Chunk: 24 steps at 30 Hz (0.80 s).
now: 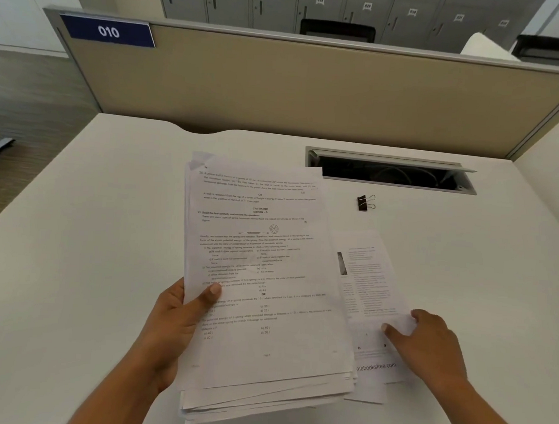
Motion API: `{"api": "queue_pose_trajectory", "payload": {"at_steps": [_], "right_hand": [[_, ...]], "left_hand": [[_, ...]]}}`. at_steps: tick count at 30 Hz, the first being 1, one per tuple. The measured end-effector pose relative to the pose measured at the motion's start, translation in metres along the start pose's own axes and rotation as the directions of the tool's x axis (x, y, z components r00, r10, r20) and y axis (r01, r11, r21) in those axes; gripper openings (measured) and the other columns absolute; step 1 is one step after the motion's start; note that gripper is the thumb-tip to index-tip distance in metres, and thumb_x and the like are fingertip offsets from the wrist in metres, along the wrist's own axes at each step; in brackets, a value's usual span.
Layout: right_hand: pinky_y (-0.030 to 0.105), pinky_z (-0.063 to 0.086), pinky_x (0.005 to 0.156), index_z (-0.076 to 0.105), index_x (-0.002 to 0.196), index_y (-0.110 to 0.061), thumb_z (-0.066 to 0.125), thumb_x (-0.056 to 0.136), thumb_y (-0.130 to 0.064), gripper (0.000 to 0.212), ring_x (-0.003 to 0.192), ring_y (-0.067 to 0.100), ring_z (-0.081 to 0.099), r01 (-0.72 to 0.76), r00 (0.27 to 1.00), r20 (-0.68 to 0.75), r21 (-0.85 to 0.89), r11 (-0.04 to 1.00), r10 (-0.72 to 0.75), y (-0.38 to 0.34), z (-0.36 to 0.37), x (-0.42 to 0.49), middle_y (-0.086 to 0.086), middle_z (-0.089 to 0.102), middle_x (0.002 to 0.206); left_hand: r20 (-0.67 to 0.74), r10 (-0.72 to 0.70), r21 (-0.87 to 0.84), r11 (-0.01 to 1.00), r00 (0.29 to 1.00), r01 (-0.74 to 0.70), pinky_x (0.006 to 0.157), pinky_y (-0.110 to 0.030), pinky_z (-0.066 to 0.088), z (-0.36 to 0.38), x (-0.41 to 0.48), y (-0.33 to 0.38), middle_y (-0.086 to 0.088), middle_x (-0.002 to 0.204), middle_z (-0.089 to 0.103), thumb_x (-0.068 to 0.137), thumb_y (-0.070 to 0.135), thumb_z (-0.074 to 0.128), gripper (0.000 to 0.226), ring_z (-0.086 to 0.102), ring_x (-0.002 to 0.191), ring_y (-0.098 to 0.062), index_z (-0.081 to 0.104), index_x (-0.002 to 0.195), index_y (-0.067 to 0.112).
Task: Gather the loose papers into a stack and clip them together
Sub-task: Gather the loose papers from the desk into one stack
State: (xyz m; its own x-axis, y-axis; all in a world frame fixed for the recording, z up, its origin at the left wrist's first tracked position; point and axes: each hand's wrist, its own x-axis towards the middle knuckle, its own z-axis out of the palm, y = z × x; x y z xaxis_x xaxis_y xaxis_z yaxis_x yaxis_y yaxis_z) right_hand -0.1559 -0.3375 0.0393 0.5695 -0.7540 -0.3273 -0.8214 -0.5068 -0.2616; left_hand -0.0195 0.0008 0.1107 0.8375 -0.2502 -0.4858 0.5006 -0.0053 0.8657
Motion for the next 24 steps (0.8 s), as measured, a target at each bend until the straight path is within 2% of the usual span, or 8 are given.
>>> {"api": "queue_pose_trajectory", "payload": {"at_steps": [3, 8, 10, 13, 14, 17, 21, 24], "right_hand": [[0.044, 0.049, 0.090, 0.052, 0.131, -0.011, 0.069, 0.072, -0.059, 0.078, 0.116, 0.036, 0.053, -0.033, 0.999, -0.005, -0.082, 0.996, 0.033, 0.002, 0.002, 0.000, 0.012, 0.055, 0.127], [0.040, 0.051, 0.086, 0.051, 0.132, -0.013, 0.079, 0.067, -0.052, 0.081, 0.111, 0.033, 0.062, -0.052, 0.998, 0.029, 0.020, 0.998, 0.052, 0.006, 0.003, 0.005, 0.011, 0.063, 0.124], [0.036, 0.049, 0.081, 0.054, 0.126, -0.013, 0.081, 0.071, -0.041, 0.067, 0.104, 0.031, 0.064, -0.066, 0.997, 0.057, 0.098, 0.993, 0.061, 0.008, 0.001, 0.008, 0.010, 0.068, 0.119], [0.035, 0.049, 0.073, 0.063, 0.098, -0.018, 0.074, 0.082, -0.029, 0.023, 0.086, 0.027, 0.064, -0.057, 0.998, 0.034, 0.167, 0.984, 0.052, 0.012, -0.002, 0.010, 0.006, 0.071, 0.102], [0.037, 0.051, 0.071, 0.064, 0.089, -0.018, 0.071, 0.084, -0.028, 0.014, 0.080, 0.026, 0.064, -0.052, 0.999, 0.021, 0.184, 0.982, 0.049, 0.014, -0.003, 0.010, 0.005, 0.071, 0.095], [0.039, 0.052, 0.068, 0.068, 0.081, -0.018, 0.066, 0.088, -0.022, 0.008, 0.073, 0.025, 0.065, -0.020, 0.999, -0.018, 0.292, 0.956, 0.027, 0.021, -0.009, 0.009, 0.004, 0.072, 0.083], [0.031, 0.044, 0.060, 0.070, 0.087, -0.011, 0.062, 0.092, -0.011, 0.009, 0.072, 0.024, 0.064, -0.008, 0.998, -0.052, 0.486, 0.874, 0.037, 0.023, -0.032, 0.001, 0.012, 0.072, 0.087], [0.036, 0.047, 0.068, 0.069, 0.083, -0.015, 0.063, 0.091, -0.012, 0.011, 0.076, 0.034, 0.067, -0.024, 0.996, -0.054, 0.628, 0.778, 0.075, 0.027, -0.050, -0.006, 0.014, 0.073, 0.087]], "left_hand": [[-0.019, 0.000, 0.009, 1.000, 1.000, 0.000, 0.069, -0.050, 0.064, -0.003, 0.000, -0.002, -0.009, 0.100, 0.082, 0.095, 0.024, 0.062, 0.023, 0.079, 0.081, -0.035, 0.068, 0.117, 0.020], [-0.030, -0.003, 0.009, 1.000, 1.000, 0.004, 0.065, -0.045, 0.064, -0.004, 0.002, -0.004, -0.009, 0.100, 0.082, 0.096, 0.022, 0.061, 0.022, 0.079, 0.079, -0.033, 0.068, 0.117, 0.020], [-0.030, -0.007, 0.007, 1.000, 1.000, 0.007, 0.066, -0.043, 0.064, -0.005, 0.003, -0.005, -0.008, 0.100, 0.082, 0.097, 0.021, 0.061, 0.022, 0.080, 0.080, -0.031, 0.069, 0.117, 0.018], [-0.032, -0.013, 0.001, 1.000, 0.999, 0.013, 0.066, -0.042, 0.064, -0.006, 0.004, -0.007, -0.008, 0.101, 0.082, 0.097, 0.020, 0.060, 0.022, 0.080, 0.082, -0.031, 0.069, 0.117, 0.017], [-0.034, -0.016, -0.003, 1.000, 0.999, 0.016, 0.067, -0.042, 0.064, -0.007, 0.004, -0.007, -0.009, 0.102, 0.082, 0.097, 0.019, 0.060, 0.022, 0.080, 0.082, -0.031, 0.069, 0.117, 0.017], [-0.044, -0.021, -0.007, 1.000, 0.999, 0.021, 0.073, -0.046, 0.063, -0.009, 0.007, -0.008, -0.009, 0.103, 0.081, 0.097, 0.019, 0.061, 0.022, 0.080, 0.084, -0.032, 0.069, 0.117, 0.017], [-0.063, -0.016, -0.002, 1.000, 0.998, 0.016, 0.077, -0.050, 0.063, -0.013, 0.009, -0.008, -0.009, 0.103, 0.081, 0.097, 0.020, 0.061, 0.021, 0.079, 0.084, -0.033, 0.069, 0.115, 0.019], [-0.080, -0.019, 0.001, 1.000, 0.997, 0.020, 0.078, -0.055, 0.062, -0.016, 0.011, -0.008, -0.009, 0.103, 0.081, 0.097, 0.021, 0.061, 0.021, 0.079, 0.084, -0.035, 0.069, 0.117, 0.019]]}}
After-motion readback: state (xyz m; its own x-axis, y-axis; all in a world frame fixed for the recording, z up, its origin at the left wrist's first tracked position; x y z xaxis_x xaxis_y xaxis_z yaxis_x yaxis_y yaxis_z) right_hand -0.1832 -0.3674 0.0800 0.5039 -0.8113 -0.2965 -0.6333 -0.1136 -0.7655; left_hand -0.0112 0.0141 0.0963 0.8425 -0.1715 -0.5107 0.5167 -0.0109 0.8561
